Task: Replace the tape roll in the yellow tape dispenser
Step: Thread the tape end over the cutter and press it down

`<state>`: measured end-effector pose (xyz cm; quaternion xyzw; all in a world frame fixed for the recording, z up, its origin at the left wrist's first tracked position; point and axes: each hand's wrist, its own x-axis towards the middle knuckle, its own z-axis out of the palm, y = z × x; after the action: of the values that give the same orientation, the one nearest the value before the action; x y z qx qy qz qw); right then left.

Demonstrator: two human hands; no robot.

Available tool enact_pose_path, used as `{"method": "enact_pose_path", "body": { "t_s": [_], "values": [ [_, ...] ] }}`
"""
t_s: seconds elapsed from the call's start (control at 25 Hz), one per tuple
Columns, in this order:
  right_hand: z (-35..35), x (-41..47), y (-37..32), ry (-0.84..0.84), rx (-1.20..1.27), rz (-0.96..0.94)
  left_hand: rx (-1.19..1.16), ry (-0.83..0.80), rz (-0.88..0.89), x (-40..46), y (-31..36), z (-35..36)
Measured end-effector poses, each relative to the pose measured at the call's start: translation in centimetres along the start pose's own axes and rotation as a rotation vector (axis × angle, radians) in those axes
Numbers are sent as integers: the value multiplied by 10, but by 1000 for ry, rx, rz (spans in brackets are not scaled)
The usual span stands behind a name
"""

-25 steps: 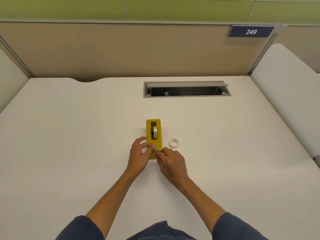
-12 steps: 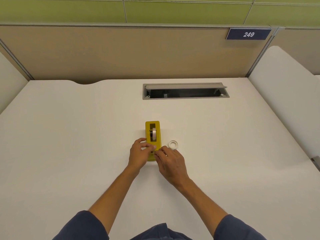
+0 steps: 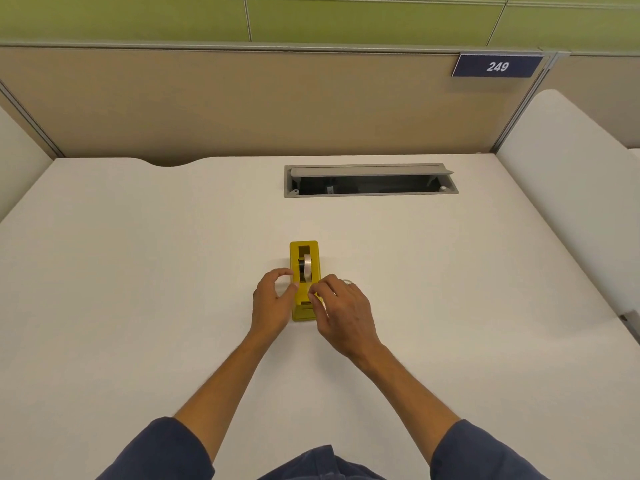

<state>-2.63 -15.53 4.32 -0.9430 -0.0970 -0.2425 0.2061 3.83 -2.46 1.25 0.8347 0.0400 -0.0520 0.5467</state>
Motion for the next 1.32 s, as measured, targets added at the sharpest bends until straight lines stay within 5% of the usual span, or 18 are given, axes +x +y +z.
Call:
{"method": "enact_pose_path", "body": {
  "t_s": [0.52,1.32],
  "values": [
    [-14,31,6,-50,-57,-10,603,-233,474,35,14,-2],
    [-4,81,38,-225,-26,95,346,-269,301,37,15,-6]
  ]
}}
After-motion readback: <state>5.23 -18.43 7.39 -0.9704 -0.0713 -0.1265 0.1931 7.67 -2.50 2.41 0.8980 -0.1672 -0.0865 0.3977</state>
